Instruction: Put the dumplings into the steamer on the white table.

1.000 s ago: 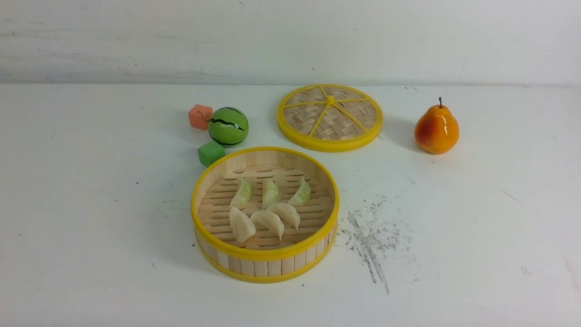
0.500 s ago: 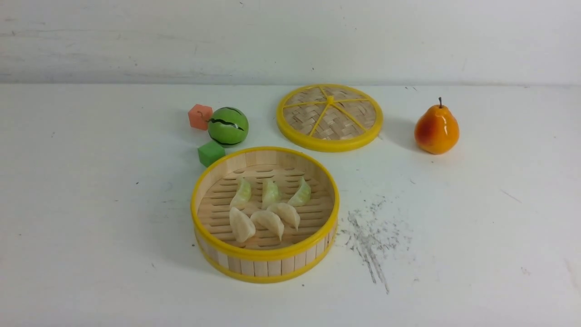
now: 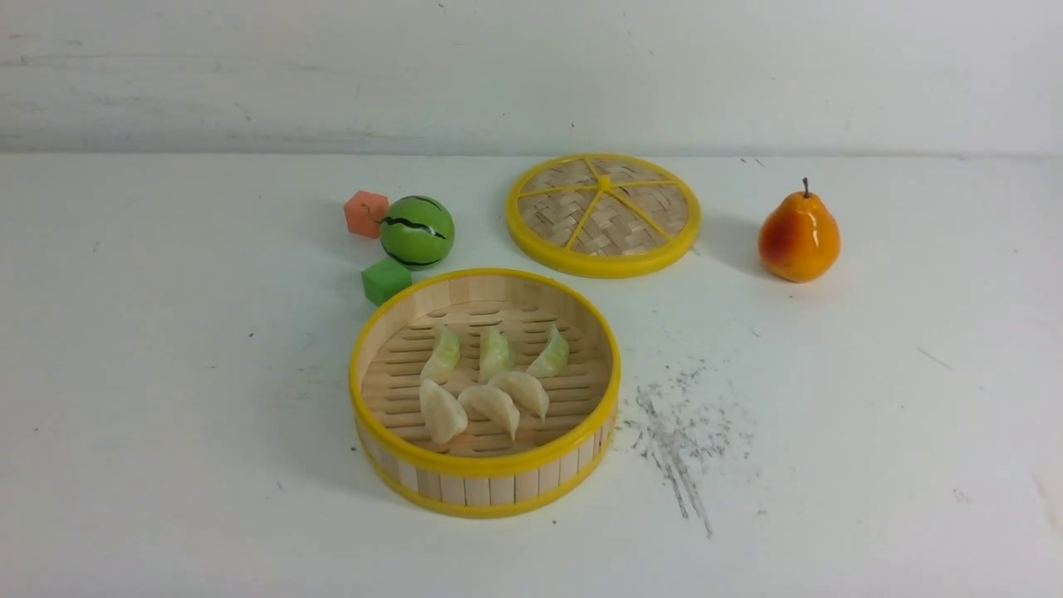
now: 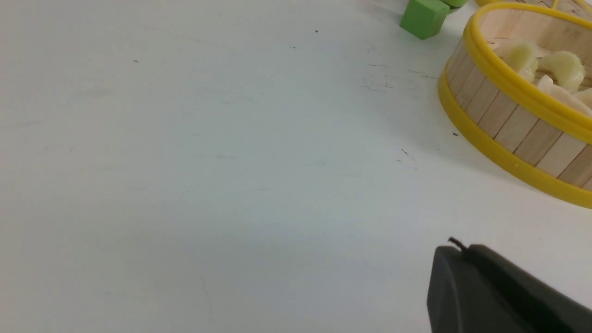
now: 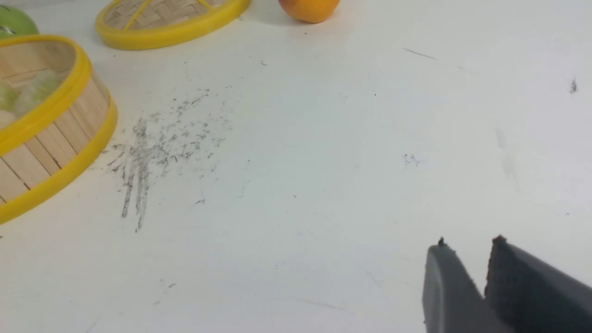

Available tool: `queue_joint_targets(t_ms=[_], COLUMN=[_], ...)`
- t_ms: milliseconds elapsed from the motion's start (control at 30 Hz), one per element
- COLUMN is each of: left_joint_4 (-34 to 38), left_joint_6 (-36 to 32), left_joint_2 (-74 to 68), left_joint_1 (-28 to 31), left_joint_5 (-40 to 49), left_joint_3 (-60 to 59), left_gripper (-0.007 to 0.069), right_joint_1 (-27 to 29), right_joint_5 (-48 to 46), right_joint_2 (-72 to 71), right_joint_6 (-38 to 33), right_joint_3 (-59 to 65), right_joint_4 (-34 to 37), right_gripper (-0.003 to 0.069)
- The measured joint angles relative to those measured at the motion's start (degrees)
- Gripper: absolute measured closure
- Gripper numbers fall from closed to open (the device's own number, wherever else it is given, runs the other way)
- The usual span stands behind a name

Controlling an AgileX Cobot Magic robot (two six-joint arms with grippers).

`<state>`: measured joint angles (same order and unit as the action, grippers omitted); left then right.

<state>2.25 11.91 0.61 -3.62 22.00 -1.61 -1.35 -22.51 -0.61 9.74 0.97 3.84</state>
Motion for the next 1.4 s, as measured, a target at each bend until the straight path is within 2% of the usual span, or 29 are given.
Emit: queue_joint_targets(t_ms=[1400], left_joint_4=[-0.1], left_joint_6=[0.0], left_joint_2=[0.0], left_joint_1=[0.0], left_joint_5=[0.0], left_joint_3=[0.0], left_gripper=[0.0617], right_joint_1=[0.0], right_joint_5=[0.0], right_joint_2=[0.0], right_joint_6=[0.0], right_joint_3=[0.0], right_joint_4=[0.0], right_gripper=[0.0475])
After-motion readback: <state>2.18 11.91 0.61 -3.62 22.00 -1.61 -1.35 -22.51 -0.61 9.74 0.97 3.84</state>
